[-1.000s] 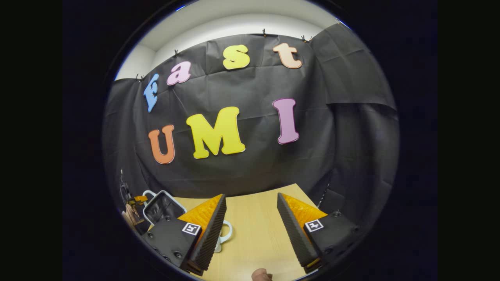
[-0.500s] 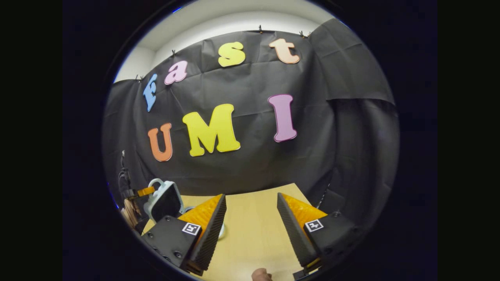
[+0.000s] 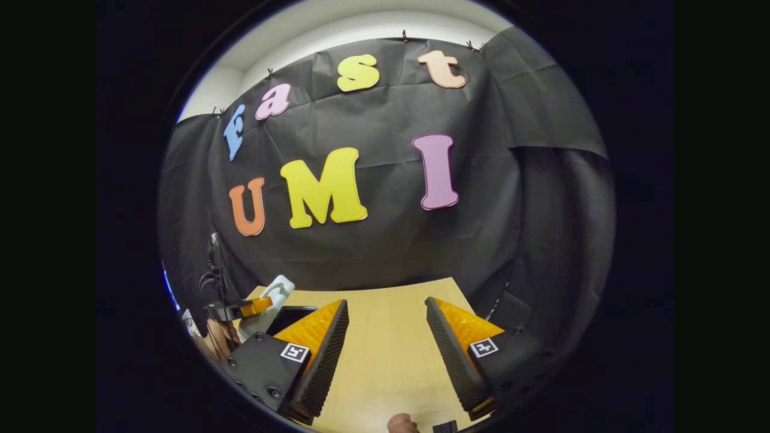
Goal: First open the suitcase, pack the skin care products into it, and then close the suitcase.
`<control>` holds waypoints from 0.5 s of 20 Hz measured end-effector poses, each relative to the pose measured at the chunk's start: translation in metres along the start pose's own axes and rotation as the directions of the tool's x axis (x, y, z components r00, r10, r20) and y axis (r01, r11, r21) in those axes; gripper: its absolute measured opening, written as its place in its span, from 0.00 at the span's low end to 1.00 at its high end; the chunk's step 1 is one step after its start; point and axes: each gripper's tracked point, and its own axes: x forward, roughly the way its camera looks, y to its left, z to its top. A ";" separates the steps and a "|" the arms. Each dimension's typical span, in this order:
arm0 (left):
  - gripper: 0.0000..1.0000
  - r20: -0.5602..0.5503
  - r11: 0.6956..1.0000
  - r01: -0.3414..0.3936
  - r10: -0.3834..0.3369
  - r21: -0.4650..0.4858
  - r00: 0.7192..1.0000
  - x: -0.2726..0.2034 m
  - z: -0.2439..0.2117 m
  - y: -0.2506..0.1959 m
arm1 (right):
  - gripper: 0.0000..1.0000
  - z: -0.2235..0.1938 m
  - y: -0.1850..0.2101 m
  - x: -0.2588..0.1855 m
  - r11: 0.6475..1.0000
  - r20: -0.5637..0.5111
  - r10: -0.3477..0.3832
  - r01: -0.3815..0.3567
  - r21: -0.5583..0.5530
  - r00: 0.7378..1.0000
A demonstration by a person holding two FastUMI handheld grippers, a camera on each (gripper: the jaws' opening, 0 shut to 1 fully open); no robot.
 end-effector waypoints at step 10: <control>0.03 -0.154 0.977 -0.065 0.098 0.205 0.983 0.052 -0.099 -0.032 | 0.78 -0.035 -0.048 0.008 1.000 -0.096 -0.018 0.017 -0.012 0.995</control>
